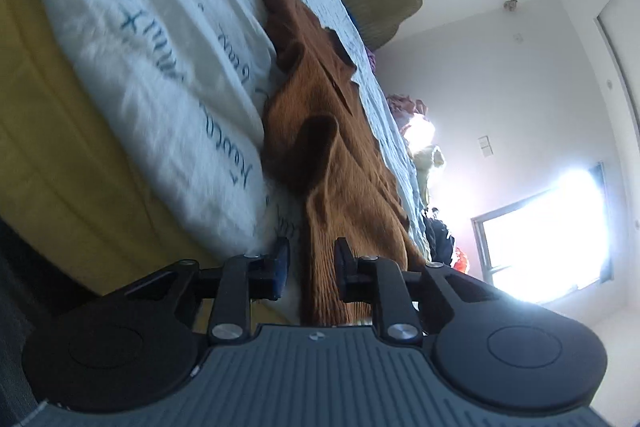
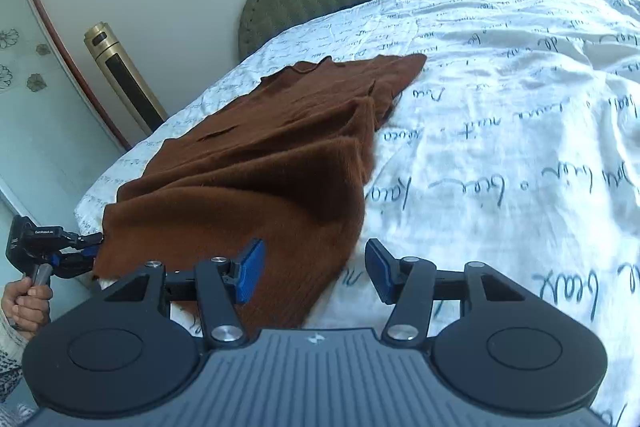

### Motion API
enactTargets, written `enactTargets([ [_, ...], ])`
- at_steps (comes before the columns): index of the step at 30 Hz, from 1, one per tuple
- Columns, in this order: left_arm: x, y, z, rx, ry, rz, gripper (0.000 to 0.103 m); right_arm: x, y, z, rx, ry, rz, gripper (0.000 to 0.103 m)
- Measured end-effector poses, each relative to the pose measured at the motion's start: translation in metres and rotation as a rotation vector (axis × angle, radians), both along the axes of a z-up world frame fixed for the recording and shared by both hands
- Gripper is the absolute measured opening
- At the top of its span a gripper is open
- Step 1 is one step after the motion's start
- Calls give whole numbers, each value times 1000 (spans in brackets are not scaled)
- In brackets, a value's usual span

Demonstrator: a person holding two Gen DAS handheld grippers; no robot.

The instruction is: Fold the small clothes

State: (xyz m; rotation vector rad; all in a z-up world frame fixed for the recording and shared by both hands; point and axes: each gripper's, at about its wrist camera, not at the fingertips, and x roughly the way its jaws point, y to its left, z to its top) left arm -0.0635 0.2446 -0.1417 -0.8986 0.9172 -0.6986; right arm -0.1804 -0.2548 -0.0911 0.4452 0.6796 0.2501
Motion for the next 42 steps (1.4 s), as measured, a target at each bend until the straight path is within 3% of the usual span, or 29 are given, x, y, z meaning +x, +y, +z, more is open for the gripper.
enactTargets([
  [4, -9, 0, -16, -93, 21, -15, 23, -17, -6, -9, 95, -14, 6, 54],
  [7, -5, -4, -18, -101, 26, -14, 26, -20, -13, -12, 160, -18, -4, 54],
  [9, -2, -9, -16, -112, 17, -29, 34, -21, -15, -12, 174, -20, -16, 54],
  [11, 0, -19, -11, -96, 5, -47, 35, -20, -15, -12, 170, -15, -15, 54],
  [12, 1, -22, -9, -66, -2, -45, 33, -20, -14, -11, 163, -13, -13, 54],
  [14, 2, -25, -10, -34, 21, -45, 10, -19, -13, -11, 161, -6, -16, 54],
  [15, 1, -24, -12, -16, 30, -41, 3, -19, -13, -11, 163, -6, -16, 54],
  [20, -12, -15, -14, -5, 28, 1, 4, -22, -26, -14, 225, 8, -89, 54],
  [26, -14, -14, -15, -17, 37, 12, 4, -15, -6, -17, 225, 31, -19, 56],
  [28, -14, -14, -16, -21, 42, 17, 4, -12, 2, -19, 206, 24, -30, 52],
  [29, -14, -14, -16, -20, 42, 17, 4, -10, 2, -20, 200, 27, -36, 32],
  [30, -13, -15, -15, -18, 41, 17, 4, -7, 2, -22, 204, 43, -32, 4],
  [37, -19, -20, -5, 22, 29, 40, 3, -16, 10, -17, 143, -4, -38, 3],
  [42, -37, -24, 13, 54, -40, 30, 3, -36, 9, 2, 153, -85, -23, 3],
])
